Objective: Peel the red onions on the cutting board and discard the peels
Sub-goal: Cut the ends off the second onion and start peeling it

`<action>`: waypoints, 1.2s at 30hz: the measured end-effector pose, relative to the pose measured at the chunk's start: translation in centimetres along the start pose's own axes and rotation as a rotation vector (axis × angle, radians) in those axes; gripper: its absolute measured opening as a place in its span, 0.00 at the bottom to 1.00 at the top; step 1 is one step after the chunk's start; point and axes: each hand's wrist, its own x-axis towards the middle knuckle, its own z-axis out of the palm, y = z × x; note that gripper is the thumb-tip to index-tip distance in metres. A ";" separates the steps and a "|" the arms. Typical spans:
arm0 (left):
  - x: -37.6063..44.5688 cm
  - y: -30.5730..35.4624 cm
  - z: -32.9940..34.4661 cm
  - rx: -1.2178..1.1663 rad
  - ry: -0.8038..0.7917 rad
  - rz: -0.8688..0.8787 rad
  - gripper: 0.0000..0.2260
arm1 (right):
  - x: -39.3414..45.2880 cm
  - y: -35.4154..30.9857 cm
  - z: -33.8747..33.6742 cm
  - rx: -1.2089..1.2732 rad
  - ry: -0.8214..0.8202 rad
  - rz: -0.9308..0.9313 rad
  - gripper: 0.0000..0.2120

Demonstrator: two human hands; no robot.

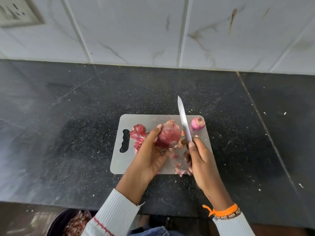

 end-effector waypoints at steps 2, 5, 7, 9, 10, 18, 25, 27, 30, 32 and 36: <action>-0.2 0.0 0.2 -0.119 -0.048 -0.060 0.21 | -0.8 -0.9 0.5 0.051 -0.001 -0.059 0.12; -0.5 0.2 0.5 -0.242 -0.097 -0.117 0.23 | -1.6 -0.7 1.4 -0.038 -0.028 -0.144 0.12; -0.7 0.3 0.6 -0.270 -0.114 -0.115 0.25 | -1.9 -0.2 1.7 -0.086 -0.046 -0.153 0.11; -0.8 0.4 0.7 -0.282 -0.129 -0.110 0.27 | -2.2 0.0 1.8 -0.140 -0.050 -0.191 0.11; -0.8 0.4 0.7 -0.286 -0.135 -0.114 0.28 | -2.3 0.0 1.8 -0.157 -0.051 -0.209 0.12; -0.9 0.0 0.7 -0.376 -0.188 -0.114 0.24 | -2.7 0.3 1.6 -0.271 -0.032 -0.199 0.09; -0.2 -0.5 0.0 -0.421 -0.162 -0.061 0.20 | -3.2 0.4 2.0 -0.437 -0.039 -0.281 0.09; 0.0 -0.5 0.0 -0.439 -0.156 -0.063 0.24 | -3.4 0.4 2.1 -0.458 -0.042 -0.300 0.09; 0.3 -0.4 -0.1 -0.445 -0.128 -0.063 0.27 | -3.4 0.4 2.1 -0.475 -0.056 -0.284 0.11; 0.5 -0.4 -0.3 -0.420 -0.116 -0.039 0.24 | -3.4 0.4 2.0 -0.481 -0.055 -0.280 0.10; 1.1 -0.4 -1.0 -0.331 -0.088 0.025 0.24 | -3.3 0.3 1.6 -0.481 -0.055 -0.246 0.12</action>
